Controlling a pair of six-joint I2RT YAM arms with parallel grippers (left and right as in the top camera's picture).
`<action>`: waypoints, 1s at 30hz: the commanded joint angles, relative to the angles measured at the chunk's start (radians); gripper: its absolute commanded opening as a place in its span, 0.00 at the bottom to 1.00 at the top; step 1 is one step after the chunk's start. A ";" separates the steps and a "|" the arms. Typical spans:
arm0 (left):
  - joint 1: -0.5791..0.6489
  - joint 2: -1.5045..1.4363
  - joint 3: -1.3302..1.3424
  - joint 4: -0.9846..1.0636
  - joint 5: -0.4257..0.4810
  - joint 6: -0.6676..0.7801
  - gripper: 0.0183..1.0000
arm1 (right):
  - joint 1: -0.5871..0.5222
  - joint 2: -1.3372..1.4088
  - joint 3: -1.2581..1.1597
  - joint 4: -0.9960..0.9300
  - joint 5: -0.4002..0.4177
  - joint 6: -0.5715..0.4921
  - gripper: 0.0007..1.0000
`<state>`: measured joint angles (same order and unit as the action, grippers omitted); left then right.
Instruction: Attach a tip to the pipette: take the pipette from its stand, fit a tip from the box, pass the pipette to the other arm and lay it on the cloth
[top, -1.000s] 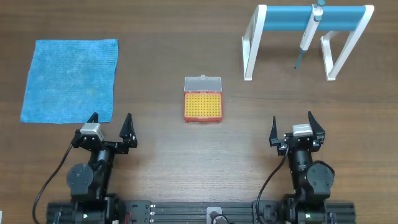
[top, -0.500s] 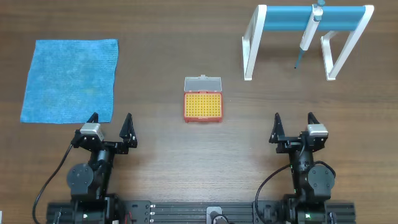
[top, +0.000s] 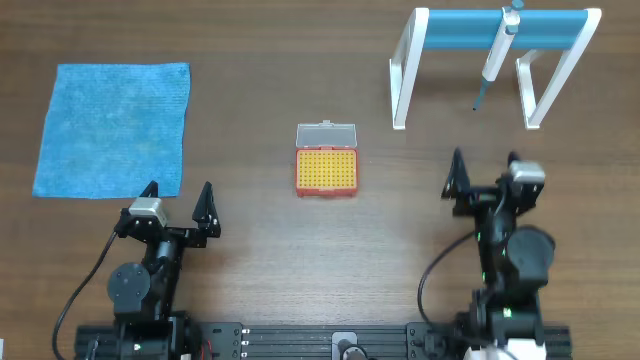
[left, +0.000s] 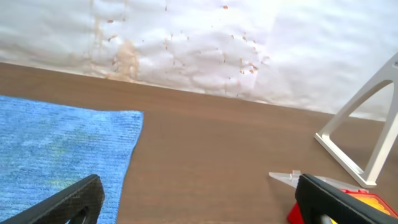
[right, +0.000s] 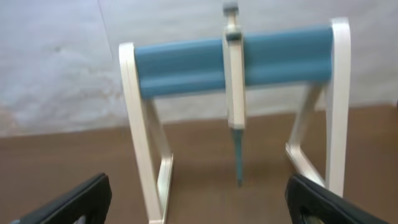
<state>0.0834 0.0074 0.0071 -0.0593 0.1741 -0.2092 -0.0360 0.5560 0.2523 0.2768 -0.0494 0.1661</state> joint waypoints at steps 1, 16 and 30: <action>-0.002 -0.004 -0.002 -0.008 -0.013 0.012 1.00 | 0.006 0.288 0.052 0.236 0.016 -0.101 0.90; -0.002 -0.004 -0.002 -0.008 -0.013 0.012 1.00 | -0.100 0.759 0.237 0.528 0.010 -0.130 0.90; -0.002 -0.004 -0.002 -0.008 -0.013 0.012 1.00 | -0.140 1.001 0.403 0.530 -0.045 -0.166 0.90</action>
<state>0.0834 0.0071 0.0071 -0.0597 0.1719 -0.2092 -0.1528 1.5120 0.6189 0.8021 -0.0841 0.0391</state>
